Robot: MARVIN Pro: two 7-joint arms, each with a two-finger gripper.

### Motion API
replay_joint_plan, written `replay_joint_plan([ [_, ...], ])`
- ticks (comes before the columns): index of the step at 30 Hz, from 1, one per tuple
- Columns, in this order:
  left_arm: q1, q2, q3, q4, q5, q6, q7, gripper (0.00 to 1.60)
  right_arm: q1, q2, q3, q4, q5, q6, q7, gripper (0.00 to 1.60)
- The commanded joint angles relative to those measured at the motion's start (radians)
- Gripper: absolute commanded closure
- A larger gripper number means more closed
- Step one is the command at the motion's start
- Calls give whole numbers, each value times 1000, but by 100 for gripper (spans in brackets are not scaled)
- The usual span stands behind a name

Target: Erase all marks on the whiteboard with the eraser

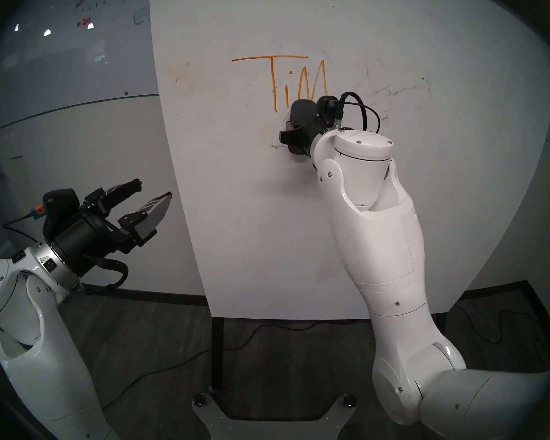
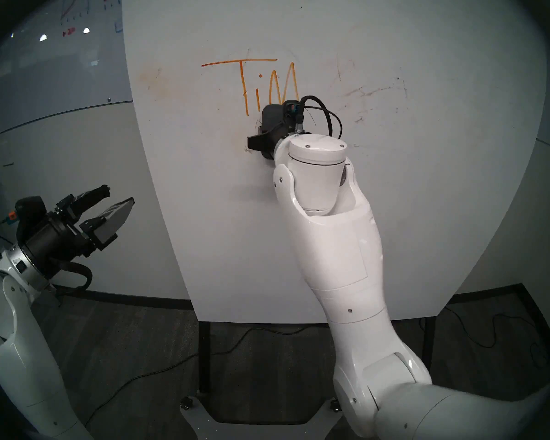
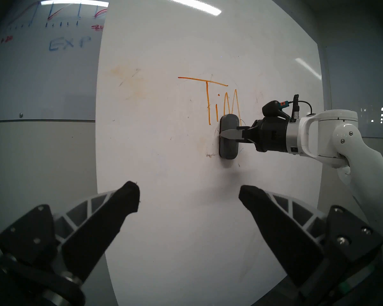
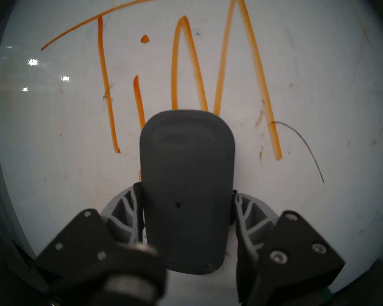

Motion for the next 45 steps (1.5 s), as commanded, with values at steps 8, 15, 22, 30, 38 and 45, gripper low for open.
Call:
replay_joint_plan([
  [8,-1,2,0,-10,-2,-1,-1,0,151,-58,28,24,-101,0,29,160],
  [15,-1,2,0,-10,-2,-1,-1,0,201,-66,37,55,-143,14,52,160],
  [22,-1,2,0,-9,-2,-1,-1,0,233,-78,52,63,-187,16,74,160],
  [30,-1,1,0,-9,-1,-1,-1,0,262,-82,78,79,-249,26,74,160],
  [38,-1,2,0,-10,-2,-1,-1,0,319,-69,101,139,-279,62,61,160],
  [45,-1,2,0,-10,-2,-1,-1,0,341,-49,116,176,-278,98,54,160],
])
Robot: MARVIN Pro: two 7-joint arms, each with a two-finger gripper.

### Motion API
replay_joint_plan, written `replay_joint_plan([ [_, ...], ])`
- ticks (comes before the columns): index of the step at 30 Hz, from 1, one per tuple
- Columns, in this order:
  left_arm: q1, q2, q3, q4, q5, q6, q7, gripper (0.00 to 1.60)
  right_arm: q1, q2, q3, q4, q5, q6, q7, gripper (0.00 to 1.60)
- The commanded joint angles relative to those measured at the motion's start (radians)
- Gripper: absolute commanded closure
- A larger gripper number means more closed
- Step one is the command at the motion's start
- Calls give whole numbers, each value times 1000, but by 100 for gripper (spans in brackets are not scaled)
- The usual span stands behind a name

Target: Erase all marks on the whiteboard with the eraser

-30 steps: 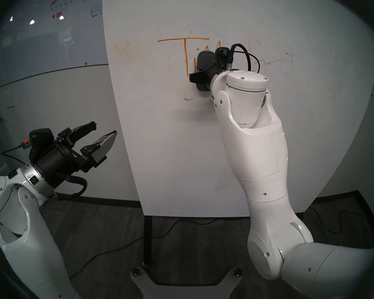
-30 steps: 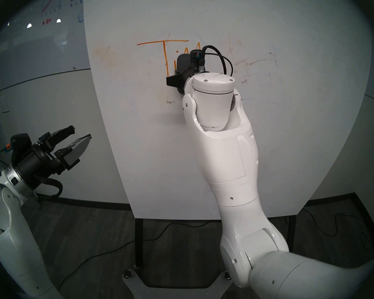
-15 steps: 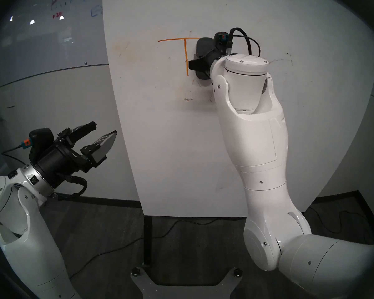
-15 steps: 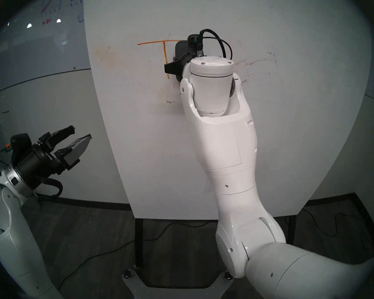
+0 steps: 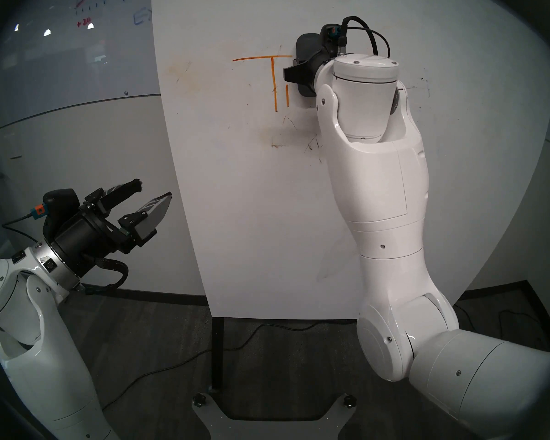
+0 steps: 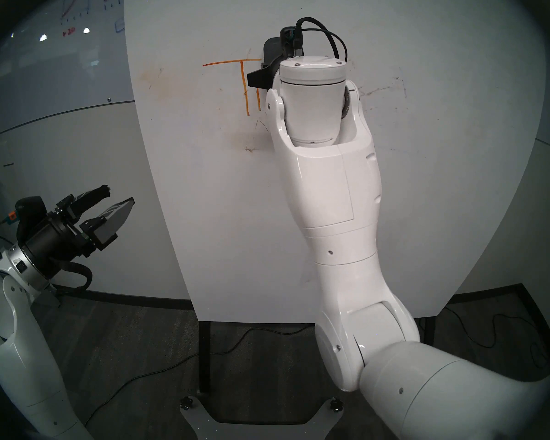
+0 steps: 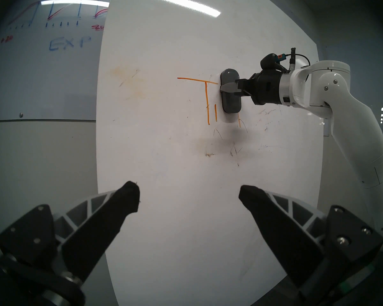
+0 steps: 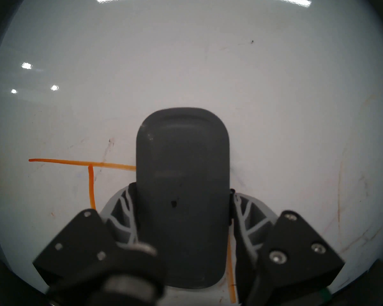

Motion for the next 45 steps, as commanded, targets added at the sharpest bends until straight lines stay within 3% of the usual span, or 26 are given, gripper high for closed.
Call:
replay_joint_plan([
  [1,-1,1,0,-11,-2,-1,-1,0,68,37,67,69,-33,26,-41,160],
  [9,-1,1,0,-11,-2,-1,-1,0,11,39,94,30,-6,73,-22,160],
  [24,-1,2,0,-11,-2,-1,-1,0,-119,11,147,-32,94,73,51,160],
  [45,-1,2,0,-10,-2,-1,-1,0,-210,-1,156,-2,149,73,97,160],
])
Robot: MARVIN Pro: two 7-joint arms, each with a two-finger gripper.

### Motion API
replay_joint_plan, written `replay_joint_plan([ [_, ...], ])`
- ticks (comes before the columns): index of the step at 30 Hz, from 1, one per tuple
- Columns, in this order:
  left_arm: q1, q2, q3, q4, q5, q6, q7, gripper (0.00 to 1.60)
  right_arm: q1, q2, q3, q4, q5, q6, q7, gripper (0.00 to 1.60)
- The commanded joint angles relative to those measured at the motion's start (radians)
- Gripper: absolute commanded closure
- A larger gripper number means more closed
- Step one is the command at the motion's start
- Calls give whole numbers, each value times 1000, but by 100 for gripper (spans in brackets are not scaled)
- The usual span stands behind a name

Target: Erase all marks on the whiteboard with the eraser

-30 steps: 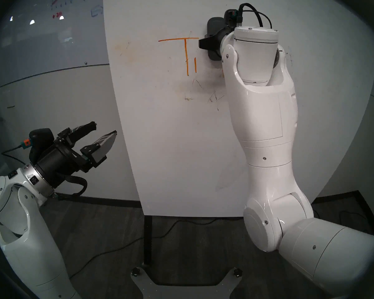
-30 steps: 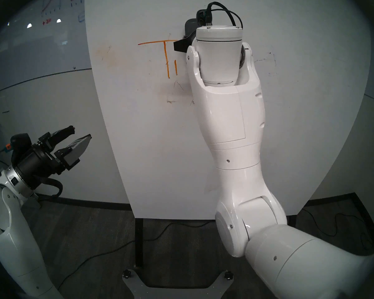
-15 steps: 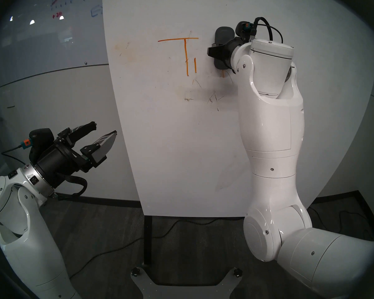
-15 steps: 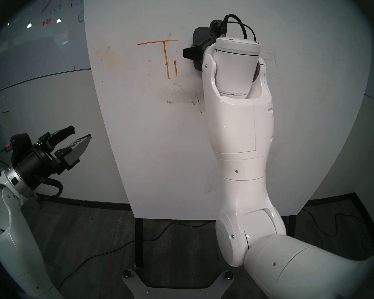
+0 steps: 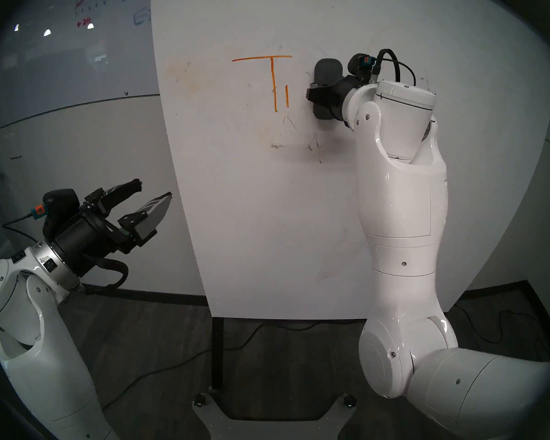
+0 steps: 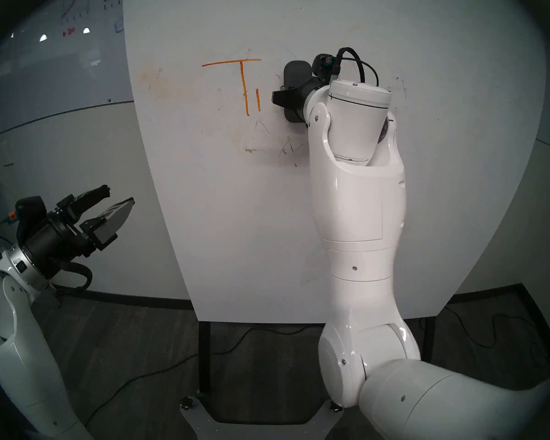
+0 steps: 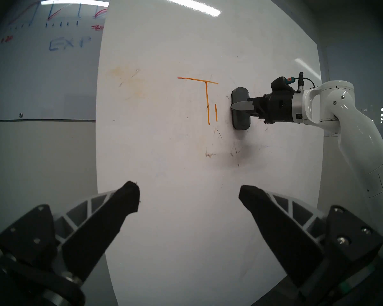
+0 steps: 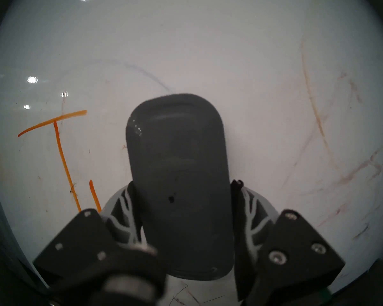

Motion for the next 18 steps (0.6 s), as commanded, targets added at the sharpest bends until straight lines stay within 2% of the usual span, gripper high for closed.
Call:
replay_joint_plan([
  [1,-1,2,0,-10,-2,-1,-1,0,-66,-7,6,89,12,12,-1,160],
  [9,-1,1,0,-10,-2,-1,-1,0,-101,-26,19,91,42,12,12,160],
  [18,-1,2,0,-11,-2,-1,-1,0,-141,-34,1,74,75,12,35,160],
])
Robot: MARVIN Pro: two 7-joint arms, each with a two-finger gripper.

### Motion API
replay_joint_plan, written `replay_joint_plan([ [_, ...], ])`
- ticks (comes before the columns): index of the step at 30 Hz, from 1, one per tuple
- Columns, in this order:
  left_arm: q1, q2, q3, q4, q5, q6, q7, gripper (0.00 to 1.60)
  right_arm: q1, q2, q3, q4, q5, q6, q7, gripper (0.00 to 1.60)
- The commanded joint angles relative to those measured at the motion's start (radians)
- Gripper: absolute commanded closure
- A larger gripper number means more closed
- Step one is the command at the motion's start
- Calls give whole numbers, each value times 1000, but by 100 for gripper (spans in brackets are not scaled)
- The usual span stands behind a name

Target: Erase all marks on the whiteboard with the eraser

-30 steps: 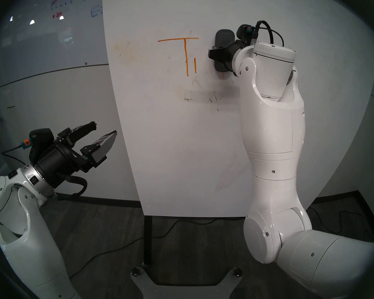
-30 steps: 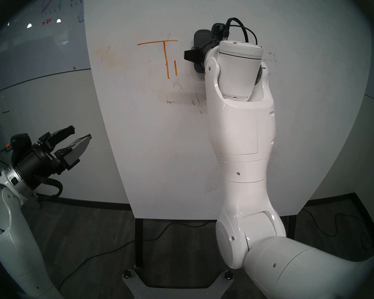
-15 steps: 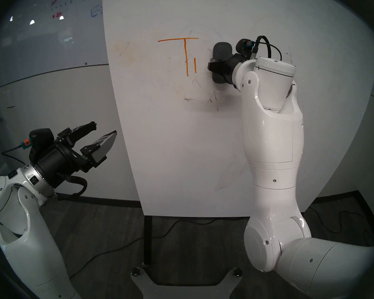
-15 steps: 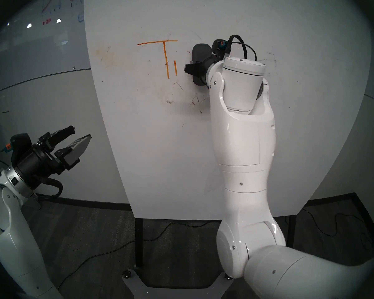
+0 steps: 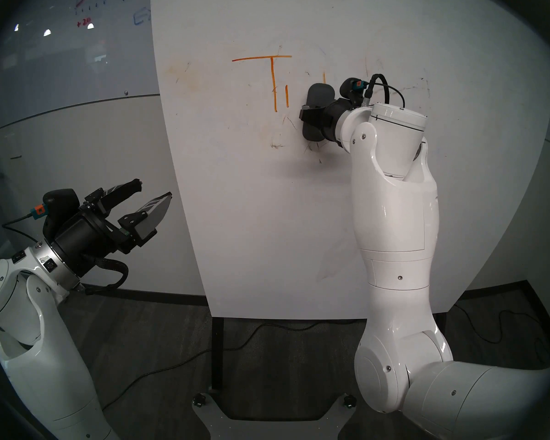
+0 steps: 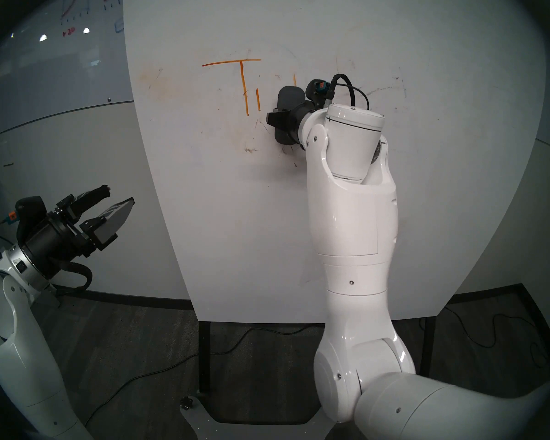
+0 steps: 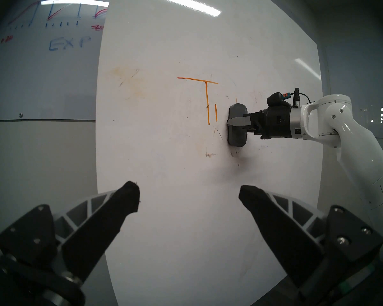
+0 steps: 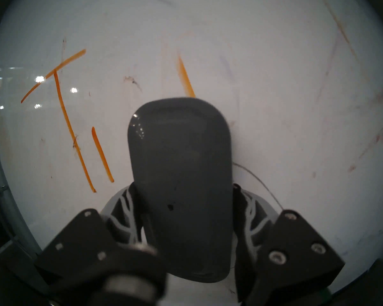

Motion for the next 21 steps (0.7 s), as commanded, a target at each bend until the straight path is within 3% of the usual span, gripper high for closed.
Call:
replay_joint_plan([
  [1,-1,1,0,-11,-2,-1,-1,0,-60,-5,-20,56,18,3,8,160],
  [8,0,1,1,-12,-2,0,0,0,-67,-19,-40,41,31,3,-23,160],
  [21,0,1,1,-12,-2,0,0,0,-38,-25,2,44,54,3,-113,160],
])
